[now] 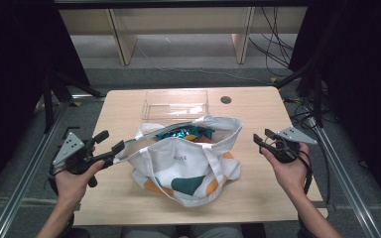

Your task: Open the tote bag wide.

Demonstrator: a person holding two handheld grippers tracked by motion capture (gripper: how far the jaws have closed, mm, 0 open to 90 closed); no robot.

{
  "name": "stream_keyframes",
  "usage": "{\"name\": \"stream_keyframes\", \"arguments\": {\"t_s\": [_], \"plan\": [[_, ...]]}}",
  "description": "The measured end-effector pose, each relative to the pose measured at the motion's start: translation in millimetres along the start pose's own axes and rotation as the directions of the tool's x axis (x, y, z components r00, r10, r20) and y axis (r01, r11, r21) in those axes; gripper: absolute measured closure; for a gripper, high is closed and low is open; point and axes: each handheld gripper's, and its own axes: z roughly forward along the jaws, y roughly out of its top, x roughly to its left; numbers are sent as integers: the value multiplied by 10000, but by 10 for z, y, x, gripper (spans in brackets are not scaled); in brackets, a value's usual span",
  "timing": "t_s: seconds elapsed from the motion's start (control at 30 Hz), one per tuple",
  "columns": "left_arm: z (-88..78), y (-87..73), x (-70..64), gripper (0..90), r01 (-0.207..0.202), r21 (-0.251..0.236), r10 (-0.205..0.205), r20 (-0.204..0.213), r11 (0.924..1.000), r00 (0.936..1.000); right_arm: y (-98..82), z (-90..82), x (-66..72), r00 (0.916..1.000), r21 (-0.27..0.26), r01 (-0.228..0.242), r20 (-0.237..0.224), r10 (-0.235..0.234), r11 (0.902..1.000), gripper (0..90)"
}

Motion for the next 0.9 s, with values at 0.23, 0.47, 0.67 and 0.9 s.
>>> {"name": "stream_keyframes", "arguments": {"t_s": [0.23, 0.47, 0.67, 0.9], "plan": [[-9, 53, -48, 292, -45, -52, 45, 5, 10000, 10000, -16, -2, -18, 9996, 111, -274, 57, 273, 9996, 520], [-39, 151, -200, 388, -471, -416, 492, 531, 9980, 9974, 9, 28, -20, 9999, -51, 67, 94, -67, 10000, 533], [39, 205, -354, 449, -862, -212, 882, 1299, 9961, 9876, 1, 36, -13, 10000, 11, -35, 77, 34, 10000, 535], [177, 263, -562, 526, -1272, -20, 1240, 2382, 9919, 9633, 14, 31, 0, 10000, 56, -29, -60, 29, 10000, 536]]}}
